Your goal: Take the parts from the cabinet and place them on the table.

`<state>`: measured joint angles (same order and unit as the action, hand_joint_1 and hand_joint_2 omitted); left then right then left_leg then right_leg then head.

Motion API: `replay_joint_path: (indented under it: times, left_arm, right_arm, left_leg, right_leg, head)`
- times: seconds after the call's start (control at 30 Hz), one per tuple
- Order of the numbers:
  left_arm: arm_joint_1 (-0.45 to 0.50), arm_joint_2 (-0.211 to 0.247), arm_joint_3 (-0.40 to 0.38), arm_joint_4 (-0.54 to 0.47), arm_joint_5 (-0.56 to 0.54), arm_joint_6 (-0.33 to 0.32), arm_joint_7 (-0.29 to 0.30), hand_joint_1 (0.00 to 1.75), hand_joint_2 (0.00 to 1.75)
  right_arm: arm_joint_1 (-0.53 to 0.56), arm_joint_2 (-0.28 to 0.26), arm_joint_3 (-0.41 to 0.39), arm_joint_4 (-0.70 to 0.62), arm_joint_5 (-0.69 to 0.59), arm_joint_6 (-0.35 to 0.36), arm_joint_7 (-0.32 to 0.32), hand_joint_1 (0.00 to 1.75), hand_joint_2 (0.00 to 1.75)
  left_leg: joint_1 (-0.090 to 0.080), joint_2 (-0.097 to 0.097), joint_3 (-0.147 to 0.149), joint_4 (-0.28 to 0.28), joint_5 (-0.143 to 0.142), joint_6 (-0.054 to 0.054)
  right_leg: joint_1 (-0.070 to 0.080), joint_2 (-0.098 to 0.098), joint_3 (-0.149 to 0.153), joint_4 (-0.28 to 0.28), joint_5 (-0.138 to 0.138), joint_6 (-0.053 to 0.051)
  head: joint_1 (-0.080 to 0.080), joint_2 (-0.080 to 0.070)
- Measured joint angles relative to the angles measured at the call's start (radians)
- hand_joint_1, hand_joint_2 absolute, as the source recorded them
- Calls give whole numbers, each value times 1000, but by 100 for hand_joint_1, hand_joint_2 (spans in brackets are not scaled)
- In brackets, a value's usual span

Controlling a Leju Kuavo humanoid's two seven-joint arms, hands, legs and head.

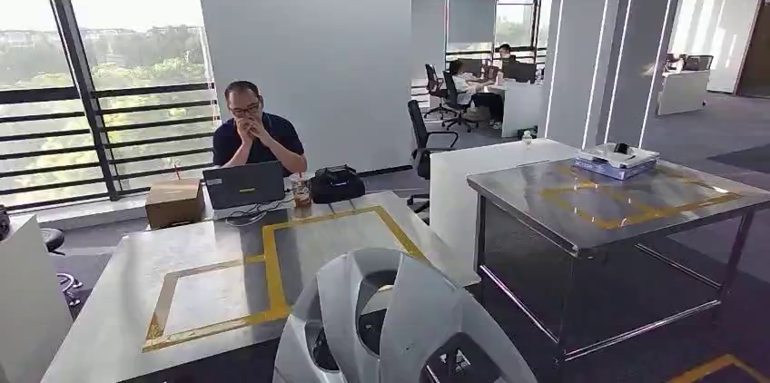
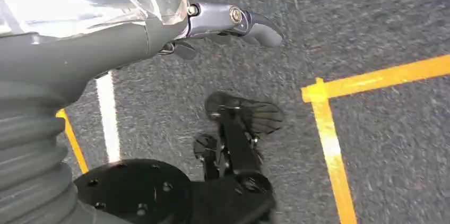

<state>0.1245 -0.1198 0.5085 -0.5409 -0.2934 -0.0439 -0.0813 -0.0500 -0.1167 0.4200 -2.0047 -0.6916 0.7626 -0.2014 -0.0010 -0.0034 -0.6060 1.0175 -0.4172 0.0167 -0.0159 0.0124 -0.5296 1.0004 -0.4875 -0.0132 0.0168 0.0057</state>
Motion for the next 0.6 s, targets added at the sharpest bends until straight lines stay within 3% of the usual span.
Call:
replay_joint_path:
  times: [0.03, 0.13, 0.17, 0.2, 0.23, 0.3, 0.33, 0.37, 0.4, 0.47, 0.5, 0.57, 0.6]
  left_arm:
    - [-1, -2, 1, 0, -3, -6, 1, 0, 175]
    - [-2, -1, 4, 0, -4, -7, 1, 0, 175]
    - [-1, -2, 4, 0, -5, -7, 1, 0, 175]
    - [0, -3, 4, 0, -5, -8, 0, 0, 175]
    - [-2, -2, 5, 0, -5, -7, 0, 0, 175]
    - [-2, -4, 6, 0, -5, -8, 0, 0, 175]
    - [-1, -5, 7, 0, -5, -9, 0, 0, 175]
    - [0, -7, 10, 0, -5, -9, 1, 0, 175]
    - [1, -8, 12, 0, -5, -9, 1, 0, 175]
    - [4, -12, 14, -4, -5, -9, 5, 0, 175]
    - [7, -14, 18, -11, -6, -10, 13, 0, 175]
    - [13, -18, 27, -27, -7, -10, 19, 0, 175]
    - [15, -21, 29, -33, -8, -11, 25, 0, 175]
  right_arm:
    - [0, 1, 0, -3, -1, 4, -1, 175, 175]
    - [-1, 2, -1, -10, -8, 13, -3, 175, 175]
    - [0, 2, -2, -15, -10, 14, -3, 175, 175]
    - [-2, 2, -4, -16, -10, 16, -4, 175, 175]
    - [-7, 2, -5, -17, -12, 19, -7, 175, 175]
    - [-10, 0, -5, -17, -18, 30, -11, 175, 175]
    - [-12, 0, -4, -16, -18, 31, -10, 175, 175]
    - [-13, -1, -4, -16, -17, 32, -10, 175, 175]
    - [-19, -2, -3, -16, -16, 33, -9, 175, 175]
    - [-39, -2, -2, -16, -19, 36, -9, 175, 175]
    - [-49, -2, 0, -16, -24, 36, -9, 175, 175]
    - [-60, 0, 4, -17, -31, 36, -9, 175, 175]
    - [-65, 1, 5, -17, -33, 36, -9, 175, 175]
  left_leg:
    - [-5, 4, 1, -10, -7, 3]
    - [-11, 3, 6, -17, -12, 12]
    - [8, 3, 31, -45, -2, 18]
    - [3, 3, 43, -53, -2, 21]
    - [3, 3, 48, -53, -4, 26]
    - [1, 2, 53, -53, -13, 29]
    - [1, 1, 56, -52, -18, 28]
    - [1, -1, 62, -51, -24, 27]
    - [2, -4, 70, -49, -31, 24]
    - [5, -6, 86, -38, -51, 14]
    - [3, -5, 83, -28, -63, 6]
    - [-3, -4, 79, -22, -76, -4]
    - [-1, -4, 81, -24, -78, -8]
  right_leg:
    - [6, 2, 6, 0, -4, 7]
    - [2, 1, 13, -12, -10, 21]
    - [7, -4, 13, -5, -16, 23]
    - [10, -6, 1, 24, -26, 23]
    - [8, -6, -37, 92, -53, 19]
    - [3, -6, -140, 258, -102, 18]
    - [2, -6, -180, 309, -105, 24]
    - [0, -6, -192, 305, -87, 33]
    - [-3, -6, -177, 253, -50, 45]
    - [-10, -10, -100, 63, 48, 68]
    - [-11, -16, -79, 13, 66, 63]
    - [-5, -11, -69, 14, 58, 36]
    - [-1, -10, -71, 14, 55, 29]
  head:
    - [2, -1]
    - [9, -1]
    - [9, 0]
    - [8, 1]
    - [11, 0]
    - [16, 0]
    - [18, 0]
    - [19, 1]
    - [18, 0]
    - [19, 0]
    - [20, 0]
    - [17, 1]
    - [14, 0]
